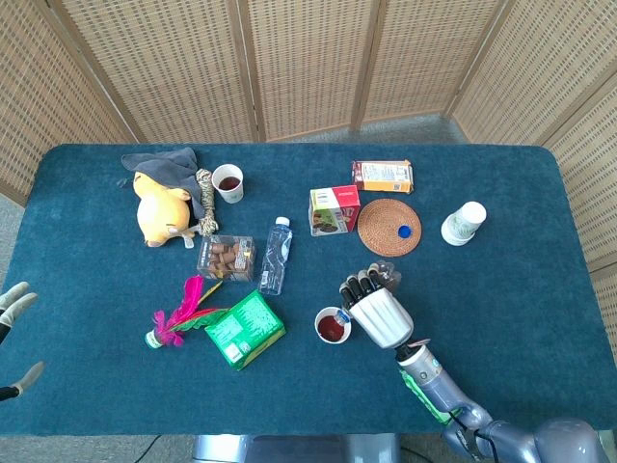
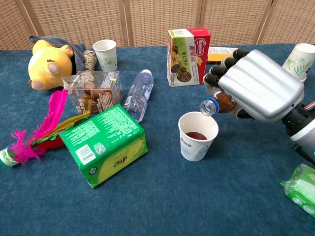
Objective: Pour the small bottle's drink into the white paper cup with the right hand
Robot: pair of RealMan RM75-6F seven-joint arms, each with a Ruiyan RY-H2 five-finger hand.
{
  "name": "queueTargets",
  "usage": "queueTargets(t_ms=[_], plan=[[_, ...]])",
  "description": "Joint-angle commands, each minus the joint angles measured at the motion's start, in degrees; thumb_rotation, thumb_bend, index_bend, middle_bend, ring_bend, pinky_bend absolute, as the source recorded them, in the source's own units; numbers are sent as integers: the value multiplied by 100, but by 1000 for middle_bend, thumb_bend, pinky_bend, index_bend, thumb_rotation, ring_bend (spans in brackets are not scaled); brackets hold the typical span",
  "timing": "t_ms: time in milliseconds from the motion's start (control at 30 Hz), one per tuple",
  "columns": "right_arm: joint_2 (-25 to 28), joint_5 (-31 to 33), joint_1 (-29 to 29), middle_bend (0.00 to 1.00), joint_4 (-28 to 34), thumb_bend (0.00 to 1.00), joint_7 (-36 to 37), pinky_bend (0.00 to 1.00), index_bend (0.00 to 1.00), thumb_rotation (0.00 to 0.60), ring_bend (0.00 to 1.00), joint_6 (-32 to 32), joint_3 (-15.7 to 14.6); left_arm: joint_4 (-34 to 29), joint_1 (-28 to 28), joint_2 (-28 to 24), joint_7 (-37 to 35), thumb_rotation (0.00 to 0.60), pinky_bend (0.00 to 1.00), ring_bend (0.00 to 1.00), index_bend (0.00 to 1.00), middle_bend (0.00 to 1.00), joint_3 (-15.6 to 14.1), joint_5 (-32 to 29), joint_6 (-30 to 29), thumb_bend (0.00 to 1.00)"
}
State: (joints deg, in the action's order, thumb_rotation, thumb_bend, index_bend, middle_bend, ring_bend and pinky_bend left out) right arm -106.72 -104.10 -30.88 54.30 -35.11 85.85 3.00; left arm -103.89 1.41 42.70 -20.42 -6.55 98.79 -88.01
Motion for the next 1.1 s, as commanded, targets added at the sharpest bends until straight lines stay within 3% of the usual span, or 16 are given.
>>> queueTargets(t_ms=[33, 667, 1100], plan=[[-38, -7, -10, 490, -44, 794, -62, 729, 525, 600, 452, 22, 10, 0, 8, -7, -9, 600, 0, 0, 0, 0, -5, 1, 17, 369], [-424, -164, -9, 497, -900, 809, -32, 729, 526, 600, 456, 539, -42, -29, 20, -22, 3, 600, 0, 0, 0, 0, -3, -48, 61, 368], [-421, -273, -117, 497, -1123, 809, -330, 728, 527, 600, 458, 405, -203, -16, 31, -36, -43, 600, 0, 0, 0, 0, -5, -44, 74, 369]])
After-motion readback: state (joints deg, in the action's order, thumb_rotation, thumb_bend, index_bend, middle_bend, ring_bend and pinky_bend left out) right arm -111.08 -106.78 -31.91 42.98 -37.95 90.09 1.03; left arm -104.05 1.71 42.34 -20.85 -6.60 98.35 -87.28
